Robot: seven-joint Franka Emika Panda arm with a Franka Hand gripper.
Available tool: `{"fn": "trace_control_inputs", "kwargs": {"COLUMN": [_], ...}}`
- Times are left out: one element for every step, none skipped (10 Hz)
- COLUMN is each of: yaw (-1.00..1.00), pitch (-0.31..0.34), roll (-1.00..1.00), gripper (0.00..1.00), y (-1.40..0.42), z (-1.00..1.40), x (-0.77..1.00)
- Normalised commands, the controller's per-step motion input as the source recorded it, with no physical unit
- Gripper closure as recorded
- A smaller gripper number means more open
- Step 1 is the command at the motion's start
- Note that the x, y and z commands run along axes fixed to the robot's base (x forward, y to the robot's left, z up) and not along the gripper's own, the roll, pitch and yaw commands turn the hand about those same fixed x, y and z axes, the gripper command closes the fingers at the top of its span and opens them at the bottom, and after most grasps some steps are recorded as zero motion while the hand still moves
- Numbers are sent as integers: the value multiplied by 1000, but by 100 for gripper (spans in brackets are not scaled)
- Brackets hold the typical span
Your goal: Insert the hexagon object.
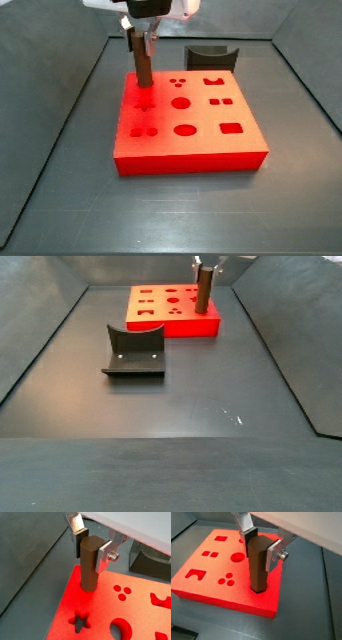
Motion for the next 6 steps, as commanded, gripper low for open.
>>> {"fn": "trace_control_inputs", "kwargs": {"yaw": [3, 46, 91, 26, 0, 0], "pitch": [-106, -90, -76, -53, 0, 0], "roll": [0, -20, 0, 0, 23, 166], "gripper": [100, 100, 100, 100, 100, 100], "y": [37, 171, 3, 0, -6, -151], "z": [-163, -134, -189, -109, -80, -194], "x": [-29, 0, 0, 0, 0, 14]}}
